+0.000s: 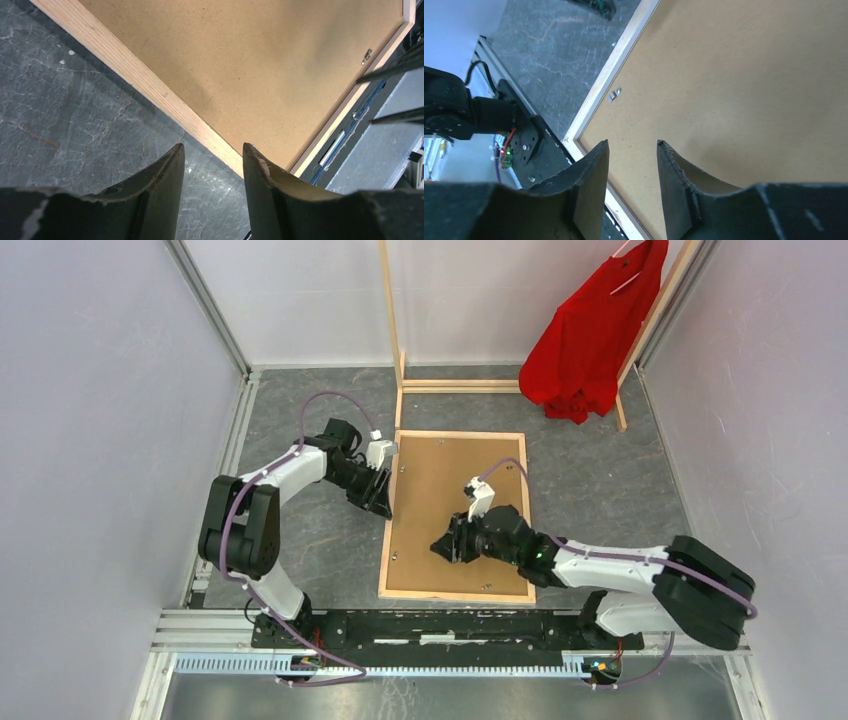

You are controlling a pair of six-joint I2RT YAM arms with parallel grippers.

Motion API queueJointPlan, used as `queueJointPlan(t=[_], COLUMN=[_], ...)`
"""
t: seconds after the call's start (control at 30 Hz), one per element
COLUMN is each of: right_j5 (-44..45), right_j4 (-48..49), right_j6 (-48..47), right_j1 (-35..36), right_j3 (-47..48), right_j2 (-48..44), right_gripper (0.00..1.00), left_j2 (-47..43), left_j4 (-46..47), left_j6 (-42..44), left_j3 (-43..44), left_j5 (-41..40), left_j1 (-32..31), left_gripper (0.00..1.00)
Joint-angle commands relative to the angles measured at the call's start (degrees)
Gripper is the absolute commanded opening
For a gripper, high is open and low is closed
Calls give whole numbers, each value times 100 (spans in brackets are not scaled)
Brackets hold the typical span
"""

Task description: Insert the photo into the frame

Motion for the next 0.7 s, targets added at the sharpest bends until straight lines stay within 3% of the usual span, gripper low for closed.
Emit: queueJointPlan(t=[0.0, 0.33, 0.67], right_j5=[723, 648, 363], right_j4=[946, 1791, 1992], right_j6=[61, 107, 68], right_j1=[527, 906, 1012], right_j3=[201, 596, 1008], right_j2=[623, 1837, 2532], right_gripper=[42, 21, 17], left_j2=[214, 561, 752], left_j4=[295, 183, 147], left_j6=[-235, 19, 115], left_j3=[-31, 80, 48], left_j5=[184, 261, 269], left_j1=[-15, -24, -24], left_gripper=[52, 37, 26])
